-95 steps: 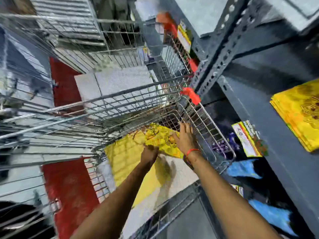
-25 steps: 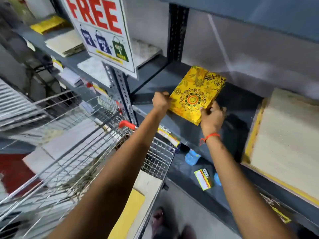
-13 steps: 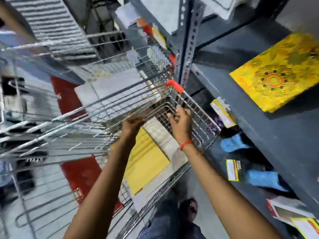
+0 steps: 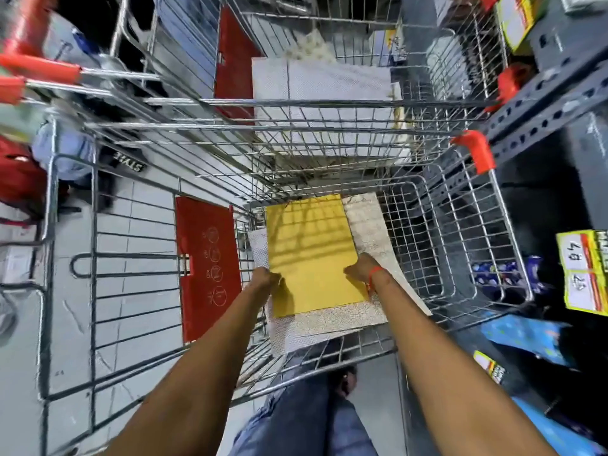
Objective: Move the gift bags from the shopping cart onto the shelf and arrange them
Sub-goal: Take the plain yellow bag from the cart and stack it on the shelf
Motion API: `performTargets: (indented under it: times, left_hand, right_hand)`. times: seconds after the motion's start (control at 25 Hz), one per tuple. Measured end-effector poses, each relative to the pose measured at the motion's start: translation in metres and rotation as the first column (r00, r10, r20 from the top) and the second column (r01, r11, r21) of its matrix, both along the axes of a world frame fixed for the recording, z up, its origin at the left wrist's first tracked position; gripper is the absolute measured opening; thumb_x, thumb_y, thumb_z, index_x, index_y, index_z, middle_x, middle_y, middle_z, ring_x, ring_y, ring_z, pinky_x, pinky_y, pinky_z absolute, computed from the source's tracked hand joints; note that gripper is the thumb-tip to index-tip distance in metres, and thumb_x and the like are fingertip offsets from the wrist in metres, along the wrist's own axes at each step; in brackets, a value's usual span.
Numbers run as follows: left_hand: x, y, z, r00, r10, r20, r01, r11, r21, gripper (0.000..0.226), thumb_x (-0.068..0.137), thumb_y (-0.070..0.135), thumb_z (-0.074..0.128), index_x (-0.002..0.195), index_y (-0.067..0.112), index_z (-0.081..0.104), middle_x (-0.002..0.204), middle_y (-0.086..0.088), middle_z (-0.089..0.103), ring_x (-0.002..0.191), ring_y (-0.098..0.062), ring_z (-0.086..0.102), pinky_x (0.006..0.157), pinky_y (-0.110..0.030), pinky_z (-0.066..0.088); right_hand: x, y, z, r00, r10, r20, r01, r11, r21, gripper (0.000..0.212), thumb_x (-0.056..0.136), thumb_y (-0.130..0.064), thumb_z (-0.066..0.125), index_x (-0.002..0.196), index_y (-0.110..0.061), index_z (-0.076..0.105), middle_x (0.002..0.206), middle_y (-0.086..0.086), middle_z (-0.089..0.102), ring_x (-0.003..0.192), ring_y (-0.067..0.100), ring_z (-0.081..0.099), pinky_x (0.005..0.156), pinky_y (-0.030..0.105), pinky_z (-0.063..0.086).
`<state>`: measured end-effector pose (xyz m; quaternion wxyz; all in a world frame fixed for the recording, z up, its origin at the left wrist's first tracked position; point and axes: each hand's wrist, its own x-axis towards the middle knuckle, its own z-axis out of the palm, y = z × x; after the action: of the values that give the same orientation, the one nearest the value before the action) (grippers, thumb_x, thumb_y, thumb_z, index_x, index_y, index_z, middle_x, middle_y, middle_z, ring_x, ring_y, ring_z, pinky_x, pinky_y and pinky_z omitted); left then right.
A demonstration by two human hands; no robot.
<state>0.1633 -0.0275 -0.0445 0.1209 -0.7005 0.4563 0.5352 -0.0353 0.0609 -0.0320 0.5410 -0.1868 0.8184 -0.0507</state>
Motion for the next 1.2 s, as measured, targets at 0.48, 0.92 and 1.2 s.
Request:
performTargets:
  times: [0.48,0.92,1.2]
  left_hand:
    - [-0.026,-0.016,0.109,0.858,0.45,-0.249,-0.459,0.888,0.025,0.033,0.089,0.0,0.052,0.062,0.015,0.041,0.064,-0.001,0.044,0.048,-0.009,0.048,0.031,-0.012,0.04]
    - [-0.033,0.047,0.261,0.523,0.127,-0.843,-0.386,0.917,-0.102,0.028,0.089,-0.007,0.049,0.104,0.012,0.062,0.062,0.013,0.073,0.053,0.003,0.065,0.048,-0.012,0.051]
    - [-0.042,0.066,0.289,0.493,-0.003,-0.87,-0.279,0.947,-0.161,0.04,0.09,-0.002,0.051,0.13,0.003,0.053,0.124,-0.015,0.062,0.094,-0.021,0.06,0.074,-0.029,0.055]
  right_hand:
    - [-0.039,0.015,0.114,0.972,-0.234,0.013,0.229,0.941,-0.25,0.034,0.089,-0.02,0.06,0.111,0.006,0.055,0.117,0.017,0.06,0.108,0.029,0.059,0.092,0.036,0.048]
    - [-0.033,0.152,0.281,0.889,-0.33,0.318,0.458,0.638,-0.619,0.017,0.09,0.007,0.05,0.105,-0.001,0.054,0.093,0.017,0.057,0.078,0.02,0.056,0.08,0.035,0.048]
    - [-0.024,0.185,0.297,0.862,-0.384,0.331,0.499,0.522,-0.692,0.027,0.092,0.007,0.046,0.112,-0.009,0.049,0.09,0.003,0.062,0.078,0.011,0.059,0.067,0.023,0.051]
